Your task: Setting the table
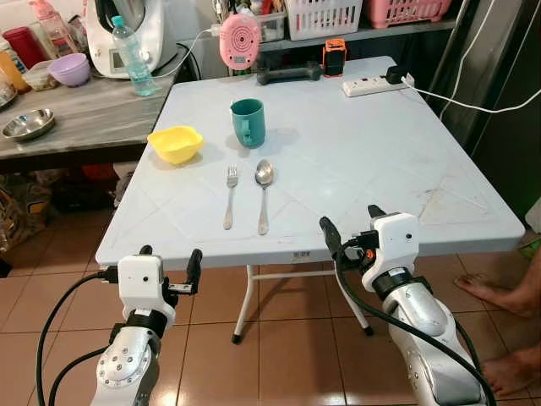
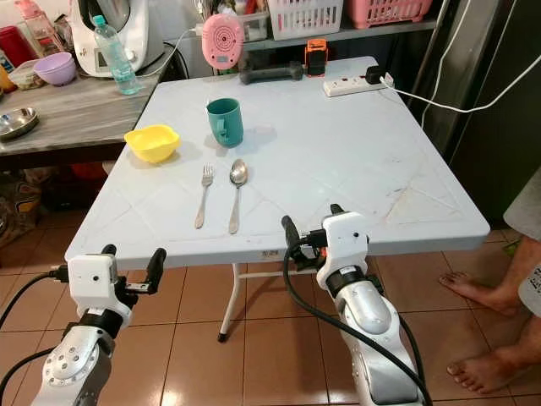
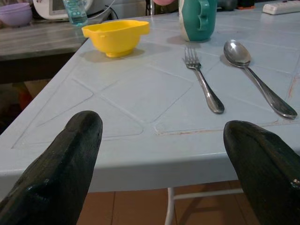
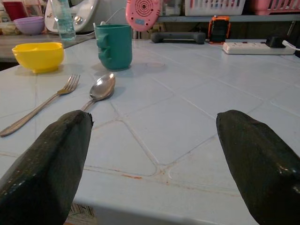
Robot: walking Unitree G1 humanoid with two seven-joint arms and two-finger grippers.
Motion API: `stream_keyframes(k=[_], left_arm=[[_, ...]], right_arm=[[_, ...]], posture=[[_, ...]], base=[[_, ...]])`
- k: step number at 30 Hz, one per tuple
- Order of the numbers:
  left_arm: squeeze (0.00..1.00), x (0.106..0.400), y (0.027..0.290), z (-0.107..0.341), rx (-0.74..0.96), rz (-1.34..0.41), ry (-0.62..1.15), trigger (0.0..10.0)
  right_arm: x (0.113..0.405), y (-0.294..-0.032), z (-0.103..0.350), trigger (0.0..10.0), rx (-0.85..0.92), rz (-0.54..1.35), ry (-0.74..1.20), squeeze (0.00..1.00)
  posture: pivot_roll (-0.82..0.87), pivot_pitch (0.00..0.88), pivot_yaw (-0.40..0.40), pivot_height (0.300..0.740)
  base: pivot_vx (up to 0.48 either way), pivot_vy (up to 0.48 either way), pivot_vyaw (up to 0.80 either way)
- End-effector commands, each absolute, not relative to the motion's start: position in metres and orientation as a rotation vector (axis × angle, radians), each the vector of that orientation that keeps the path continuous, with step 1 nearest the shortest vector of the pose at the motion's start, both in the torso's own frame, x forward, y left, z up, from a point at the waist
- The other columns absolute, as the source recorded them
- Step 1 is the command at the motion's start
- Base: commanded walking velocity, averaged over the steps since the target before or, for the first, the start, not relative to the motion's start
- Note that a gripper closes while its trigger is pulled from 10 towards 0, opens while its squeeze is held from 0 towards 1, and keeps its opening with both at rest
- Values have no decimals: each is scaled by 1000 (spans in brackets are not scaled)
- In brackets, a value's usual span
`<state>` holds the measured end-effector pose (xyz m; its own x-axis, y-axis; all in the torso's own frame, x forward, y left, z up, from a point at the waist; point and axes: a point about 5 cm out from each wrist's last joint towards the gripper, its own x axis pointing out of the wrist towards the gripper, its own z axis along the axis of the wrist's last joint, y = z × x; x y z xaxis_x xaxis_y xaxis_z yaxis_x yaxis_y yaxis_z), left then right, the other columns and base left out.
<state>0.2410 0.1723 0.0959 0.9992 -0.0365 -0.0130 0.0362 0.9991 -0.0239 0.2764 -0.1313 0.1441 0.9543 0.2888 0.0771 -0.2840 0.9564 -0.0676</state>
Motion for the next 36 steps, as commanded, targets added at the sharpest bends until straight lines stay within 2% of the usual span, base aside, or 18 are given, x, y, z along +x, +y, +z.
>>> stream_keyframes(k=[1,36], left_arm=[[0,240,177,97,-19,-29,7,10000],[0,237,177,97,-8,-40,20,10000]], right_arm=[[277,-128,149,10000,-52,303,-109,0],[276,-127,148,10000,-42,293,-115,0]], posture=[[-185,90,127,740],[-180,103,139,740]], base=[[0,251,0],[0,316,0]])
